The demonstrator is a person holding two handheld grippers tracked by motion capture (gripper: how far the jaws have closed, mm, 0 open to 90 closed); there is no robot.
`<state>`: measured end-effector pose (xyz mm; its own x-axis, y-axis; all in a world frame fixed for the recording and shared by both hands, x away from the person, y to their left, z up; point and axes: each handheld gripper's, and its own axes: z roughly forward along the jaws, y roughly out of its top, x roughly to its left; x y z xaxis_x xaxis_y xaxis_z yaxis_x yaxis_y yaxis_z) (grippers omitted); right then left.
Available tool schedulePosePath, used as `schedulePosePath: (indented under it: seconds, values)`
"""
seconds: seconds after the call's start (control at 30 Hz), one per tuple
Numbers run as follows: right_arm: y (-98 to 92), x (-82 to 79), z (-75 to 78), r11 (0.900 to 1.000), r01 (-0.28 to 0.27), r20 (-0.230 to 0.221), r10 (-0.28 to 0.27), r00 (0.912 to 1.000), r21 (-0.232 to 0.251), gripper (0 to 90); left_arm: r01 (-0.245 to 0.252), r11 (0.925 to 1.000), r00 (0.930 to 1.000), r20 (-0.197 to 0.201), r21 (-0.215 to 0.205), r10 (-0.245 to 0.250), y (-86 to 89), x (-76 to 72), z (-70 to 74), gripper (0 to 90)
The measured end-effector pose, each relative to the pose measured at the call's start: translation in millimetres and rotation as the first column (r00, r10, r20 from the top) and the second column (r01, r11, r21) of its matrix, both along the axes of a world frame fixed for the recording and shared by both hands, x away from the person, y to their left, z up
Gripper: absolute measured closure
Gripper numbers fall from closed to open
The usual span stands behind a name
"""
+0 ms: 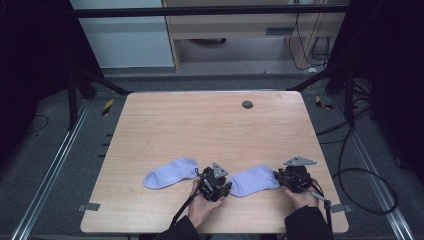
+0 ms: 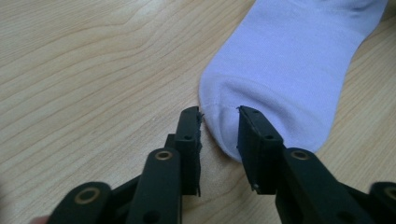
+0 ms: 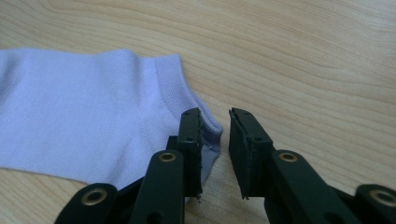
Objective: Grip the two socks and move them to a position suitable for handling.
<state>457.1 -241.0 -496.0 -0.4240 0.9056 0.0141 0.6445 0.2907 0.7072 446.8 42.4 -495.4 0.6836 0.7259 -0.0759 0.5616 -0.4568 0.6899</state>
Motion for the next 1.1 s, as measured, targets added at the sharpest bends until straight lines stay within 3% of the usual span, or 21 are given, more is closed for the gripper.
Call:
schedulePosePath:
  seconds: [0.27,0.5,0.87,1.1]
  values:
    - [2.2,-0.2,0.2,1.0,0.001,-0.021,-0.001,0.9998,-0.003,86.2,-0.008,1.0,0.9999,0.011,-0.001,0.008,-3.4,-1.2,-1.1,85.2]
    - [3.3,-4.5,7.5,1.0,-0.004,-0.007,0.004,1.0,0.025,87.1,0.009,0.9996,0.9999,0.01,-0.028,-0.009,1.6,-0.8,3.4,88.5]
    - [14.0,-31.1,32.6,0.991,-0.056,0.037,0.052,0.998,0.119,87.3,0.02,0.9965,0.9996,0.023,-0.081,-0.018,39.0,-2.1,29.6,89.0]
    - [34.1,-42.8,37.3,0.984,-0.099,0.027,0.096,0.995,0.145,87.3,0.048,0.9982,0.9984,0.031,-0.037,-0.047,58.4,-11.7,37.0,89.1]
